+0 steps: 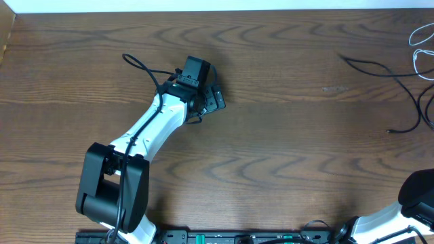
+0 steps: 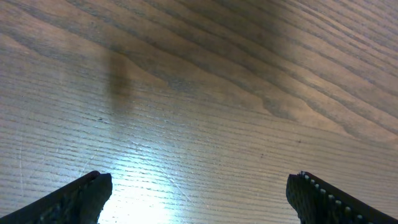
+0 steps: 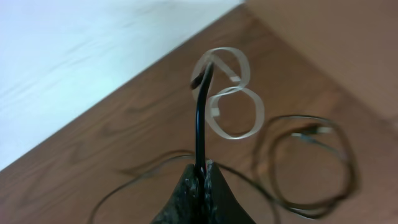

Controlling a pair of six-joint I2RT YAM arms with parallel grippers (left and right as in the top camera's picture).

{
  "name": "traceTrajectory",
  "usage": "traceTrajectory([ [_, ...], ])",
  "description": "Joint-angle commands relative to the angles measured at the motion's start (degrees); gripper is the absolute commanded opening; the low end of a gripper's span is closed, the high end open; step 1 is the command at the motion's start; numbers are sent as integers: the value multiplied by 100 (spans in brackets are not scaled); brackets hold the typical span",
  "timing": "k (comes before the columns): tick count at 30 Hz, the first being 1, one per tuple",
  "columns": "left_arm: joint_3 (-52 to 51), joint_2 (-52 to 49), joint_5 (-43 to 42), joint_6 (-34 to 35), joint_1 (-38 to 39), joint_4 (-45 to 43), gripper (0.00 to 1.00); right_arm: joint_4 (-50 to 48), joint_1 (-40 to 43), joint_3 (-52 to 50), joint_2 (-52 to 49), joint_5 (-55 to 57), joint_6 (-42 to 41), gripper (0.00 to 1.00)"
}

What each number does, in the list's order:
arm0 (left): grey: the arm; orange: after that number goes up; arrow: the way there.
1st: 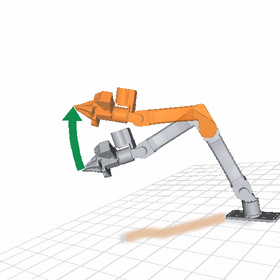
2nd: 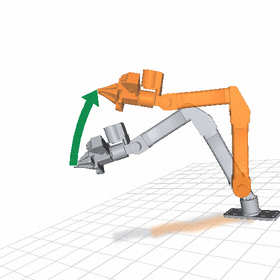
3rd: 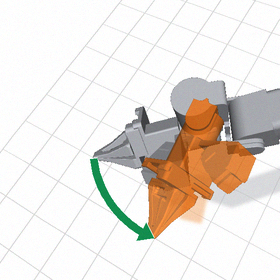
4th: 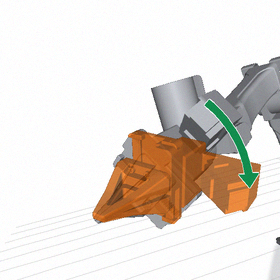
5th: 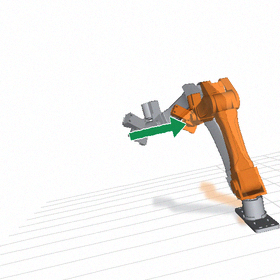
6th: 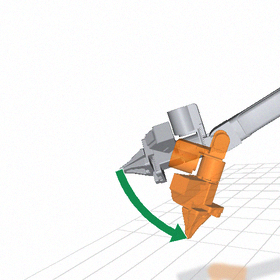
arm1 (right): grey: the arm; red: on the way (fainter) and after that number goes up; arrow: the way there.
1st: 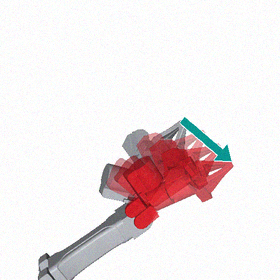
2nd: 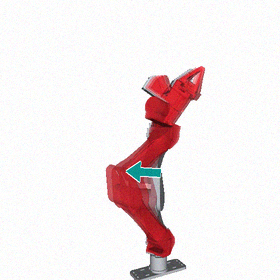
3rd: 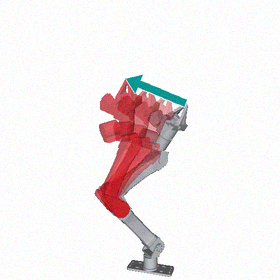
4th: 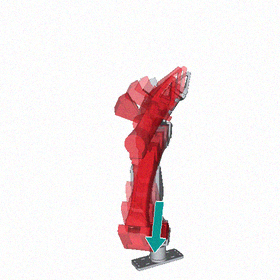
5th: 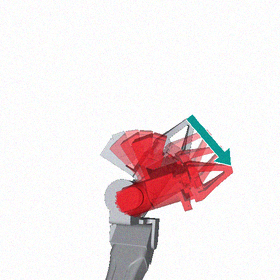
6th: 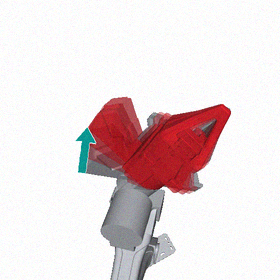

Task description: Untangle cables

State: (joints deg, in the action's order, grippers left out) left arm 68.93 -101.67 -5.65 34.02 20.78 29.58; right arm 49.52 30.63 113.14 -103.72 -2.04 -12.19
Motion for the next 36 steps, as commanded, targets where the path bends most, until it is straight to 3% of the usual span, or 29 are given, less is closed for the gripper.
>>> traceTrajectory([
  [1, 142, 92, 9, -74, 20, -4, 95, 9, 59, 28, 33, 859, -111, 1],
  [14, 142, 92, -116, -79, 20, -11, 95, 402, 197, -186, -669, 863, -452, 1],
  [16, 142, 92, -116, -79, 20, -26, 95, 175, 197, -343, -852, 765, -173, 1],
  [19, 142, 92, -116, -79, 20, -31, 95, -382, 197, -516, -1217, -170, 1285, 6],
  [22, 142, 92, -116, -79, 20, -28, 95, -697, 197, -529, -1550, -1016, 2227, 27],
  [26, 142, 92, -116, -79, 20, -28, 95, -964, 210, -529, -1703, -1036, 2170, 52],
  [30, 142, 92, -118, -79, 20, -31, 95, -1121, 205, -520, -1554, -1438, 1843, 58],
  [33, 142, 92, -116, -81, 20, -31, 95, -1099, 190, -520, -1322, -2153, 1843, 76],
  [34, 142, 92, -118, -133, 20, -28, 95, -1062, 181, -520, -1185, -2555, 1838, 86],
  [35, 142, 92, -116, -306, 20, -46, 95, -1005, 170, -520, -1067, -2859, 1832, 99],
  [36, 142, 92, -111, -1036, 20, -225, 95, -922, 109, -520, -767, -3381, 1823, 99],
])
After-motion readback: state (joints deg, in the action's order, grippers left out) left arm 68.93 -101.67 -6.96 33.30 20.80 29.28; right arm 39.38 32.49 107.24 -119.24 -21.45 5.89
